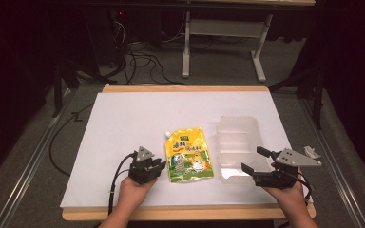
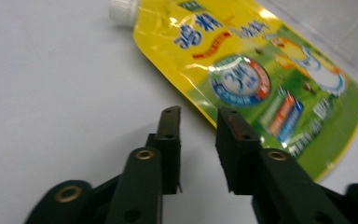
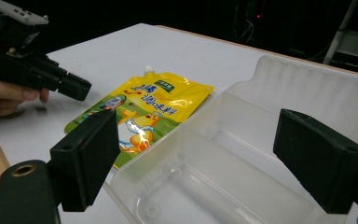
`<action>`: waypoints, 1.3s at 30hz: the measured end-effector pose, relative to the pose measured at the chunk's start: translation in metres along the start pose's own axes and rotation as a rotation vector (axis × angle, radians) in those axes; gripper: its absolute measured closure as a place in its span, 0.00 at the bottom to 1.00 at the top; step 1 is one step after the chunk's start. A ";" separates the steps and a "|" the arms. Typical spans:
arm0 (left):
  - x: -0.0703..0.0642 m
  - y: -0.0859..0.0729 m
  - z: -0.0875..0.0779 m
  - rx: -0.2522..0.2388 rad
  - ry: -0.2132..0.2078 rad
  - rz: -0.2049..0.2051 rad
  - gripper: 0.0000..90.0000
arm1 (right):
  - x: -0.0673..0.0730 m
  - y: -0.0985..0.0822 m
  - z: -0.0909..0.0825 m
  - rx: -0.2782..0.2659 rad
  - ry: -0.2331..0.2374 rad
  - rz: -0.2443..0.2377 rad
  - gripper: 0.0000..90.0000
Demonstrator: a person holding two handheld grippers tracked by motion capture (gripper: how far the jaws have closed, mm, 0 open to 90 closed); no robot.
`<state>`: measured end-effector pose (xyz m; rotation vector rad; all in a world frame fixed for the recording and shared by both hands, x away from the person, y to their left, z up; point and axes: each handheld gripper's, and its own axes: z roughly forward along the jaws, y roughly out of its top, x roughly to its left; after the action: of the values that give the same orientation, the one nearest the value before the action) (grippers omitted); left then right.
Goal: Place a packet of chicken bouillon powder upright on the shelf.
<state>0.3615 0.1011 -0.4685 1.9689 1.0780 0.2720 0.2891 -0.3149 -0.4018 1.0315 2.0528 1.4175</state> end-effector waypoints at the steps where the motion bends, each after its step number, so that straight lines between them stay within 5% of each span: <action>1: 0.002 0.003 0.001 -0.017 -0.001 -0.017 0.73 | -0.001 0.000 0.000 0.001 -0.001 -0.001 0.16; 8: 0.021 0.029 0.025 -0.056 -0.060 -0.141 0.42 | -0.002 0.000 -0.003 -0.007 -0.001 0.010 0.16; 13: 0.041 0.041 0.046 -0.046 -0.116 -0.264 0.36 | -0.003 -0.001 -0.003 -0.005 -0.002 0.011 0.16; 19: 0.050 0.045 0.061 -0.016 -0.138 -0.305 0.38 | -0.003 -0.001 -0.002 0.000 0.001 0.010 0.16; 31: 0.051 0.043 0.069 0.012 -0.206 -0.315 0.56 | -0.002 -0.001 -0.001 0.004 0.007 0.005 0.17; 39: 0.043 0.042 0.068 0.033 -0.146 -0.253 0.79 | -0.001 -0.001 0.000 0.010 0.005 0.004 0.17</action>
<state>0.4487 0.0837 -0.4870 1.8257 1.2265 -0.0253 0.2892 -0.3160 -0.4033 1.0380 2.0646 1.4142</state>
